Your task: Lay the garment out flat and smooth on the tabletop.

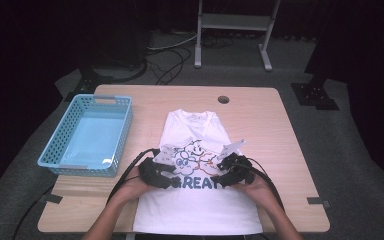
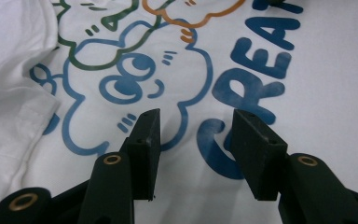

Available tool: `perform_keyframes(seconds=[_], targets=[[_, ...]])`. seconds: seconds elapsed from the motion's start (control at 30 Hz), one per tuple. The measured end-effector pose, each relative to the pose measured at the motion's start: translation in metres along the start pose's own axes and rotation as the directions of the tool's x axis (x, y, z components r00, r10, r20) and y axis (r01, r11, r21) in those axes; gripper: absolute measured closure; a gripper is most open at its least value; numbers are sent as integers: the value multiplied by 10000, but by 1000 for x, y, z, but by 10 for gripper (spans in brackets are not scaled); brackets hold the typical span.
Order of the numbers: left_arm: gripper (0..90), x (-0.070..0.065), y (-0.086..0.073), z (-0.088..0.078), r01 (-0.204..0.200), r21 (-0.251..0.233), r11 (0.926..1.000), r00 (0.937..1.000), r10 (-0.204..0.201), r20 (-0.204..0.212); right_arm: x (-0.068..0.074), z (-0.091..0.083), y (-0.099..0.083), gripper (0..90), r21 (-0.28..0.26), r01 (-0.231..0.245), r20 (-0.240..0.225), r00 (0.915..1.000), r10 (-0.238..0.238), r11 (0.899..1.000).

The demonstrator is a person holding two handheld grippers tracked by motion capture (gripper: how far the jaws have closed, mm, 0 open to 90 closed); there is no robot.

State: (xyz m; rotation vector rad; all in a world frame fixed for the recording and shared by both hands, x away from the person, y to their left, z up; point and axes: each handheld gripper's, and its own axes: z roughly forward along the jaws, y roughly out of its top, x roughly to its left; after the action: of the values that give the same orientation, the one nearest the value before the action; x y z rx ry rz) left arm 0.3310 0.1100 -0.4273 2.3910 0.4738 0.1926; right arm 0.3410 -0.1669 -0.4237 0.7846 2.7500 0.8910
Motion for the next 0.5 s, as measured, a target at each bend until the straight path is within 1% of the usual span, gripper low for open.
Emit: perform_keyframes(seconds=[0.03, 0.07, 0.13, 0.27, 0.5], targets=[[528, -2, 0, -1, 18, 85, 10000, 10000, -18, 20, 1, 0, 0, 439, -13, 78, 65, 9999, -78, 10000], [527, -4, 0, -2, -17, 168, 9999, 10000, 18, -14, 2, 0, -1, 439, -8, 35, 80, 10000, -35, 10000], [532, -9, -1, -3, -33, 204, 9998, 9999, 35, -98, 5, -1, -3, 438, -87, 71, 87, 9999, -70, 9999], [537, -19, -6, -6, 37, 77, 10000, 9999, -36, -100, 12, -4, -9, 433, -256, 151, 11, 9999, -150, 9996], [538, -41, -14, -12, 37, -29, 10000, 9999, -37, -137, 27, -9, -21, 432, -403, 319, -77, 9995, -322, 9987]])
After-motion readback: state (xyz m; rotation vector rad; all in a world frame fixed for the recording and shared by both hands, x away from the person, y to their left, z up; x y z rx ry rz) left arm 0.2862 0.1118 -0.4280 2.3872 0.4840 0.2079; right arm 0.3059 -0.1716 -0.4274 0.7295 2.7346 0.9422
